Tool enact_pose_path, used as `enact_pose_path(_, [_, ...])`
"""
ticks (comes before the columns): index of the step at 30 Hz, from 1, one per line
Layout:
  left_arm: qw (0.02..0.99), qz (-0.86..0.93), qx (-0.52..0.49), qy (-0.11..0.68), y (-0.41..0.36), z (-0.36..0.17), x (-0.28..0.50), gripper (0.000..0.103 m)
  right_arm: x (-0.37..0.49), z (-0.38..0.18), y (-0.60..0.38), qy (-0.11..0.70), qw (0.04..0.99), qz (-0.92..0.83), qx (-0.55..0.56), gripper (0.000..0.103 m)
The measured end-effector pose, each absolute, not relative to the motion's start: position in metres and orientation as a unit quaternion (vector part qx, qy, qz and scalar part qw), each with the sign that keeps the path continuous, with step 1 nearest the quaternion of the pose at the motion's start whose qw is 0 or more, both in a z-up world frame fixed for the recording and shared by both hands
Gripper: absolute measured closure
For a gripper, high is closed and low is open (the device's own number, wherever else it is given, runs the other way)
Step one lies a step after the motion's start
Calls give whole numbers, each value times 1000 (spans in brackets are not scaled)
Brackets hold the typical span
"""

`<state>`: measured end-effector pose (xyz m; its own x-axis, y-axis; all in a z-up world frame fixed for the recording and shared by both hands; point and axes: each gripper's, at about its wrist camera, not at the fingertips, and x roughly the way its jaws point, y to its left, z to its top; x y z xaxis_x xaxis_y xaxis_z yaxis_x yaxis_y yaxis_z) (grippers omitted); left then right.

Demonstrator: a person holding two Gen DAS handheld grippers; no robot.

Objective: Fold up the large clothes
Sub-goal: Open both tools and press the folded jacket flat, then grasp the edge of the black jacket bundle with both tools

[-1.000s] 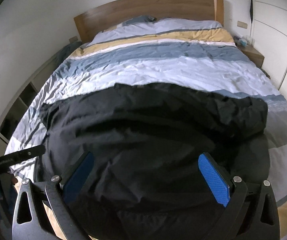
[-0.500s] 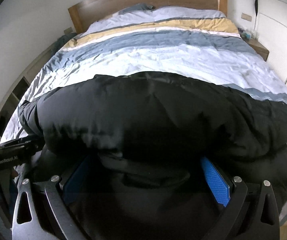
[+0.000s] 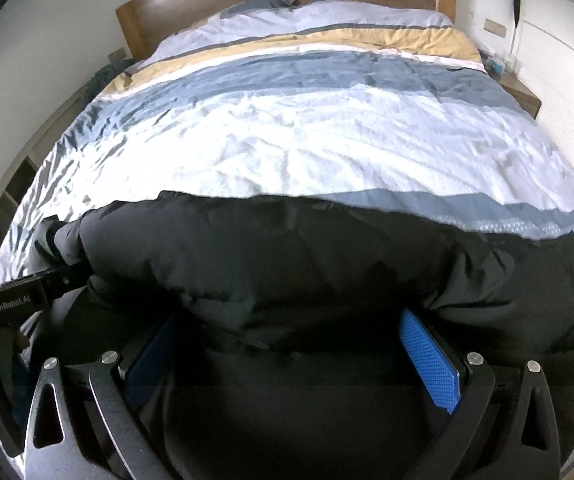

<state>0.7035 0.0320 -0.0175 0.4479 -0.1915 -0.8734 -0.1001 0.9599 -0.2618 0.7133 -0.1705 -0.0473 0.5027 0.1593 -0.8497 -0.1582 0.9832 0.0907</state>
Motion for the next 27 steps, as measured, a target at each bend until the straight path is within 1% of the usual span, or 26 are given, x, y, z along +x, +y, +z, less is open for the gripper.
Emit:
enact_pose_path(7, [825, -13, -142, 547, 35, -33, 749, 25, 758, -61, -173, 510, 857, 79, 2, 1])
enact_pose_path(13, [823, 4, -173, 541, 62, -33, 750, 25, 777, -68, -185, 520, 851, 61, 25, 1])
enact_pose_path(16, [832, 32, -166, 529, 80, -19, 740, 25, 775, -58, -192, 511, 859, 42, 17, 1])
enact_pose_path(20, [849, 58, -136, 506, 98, 8, 720, 25, 765, -31, -201, 488, 873, 26, -4, 1])
enact_pose_path(27, [866, 45, -152, 474, 117, 45, 656, 25, 716, 19, -201, 447, 893, 58, 0, 1])
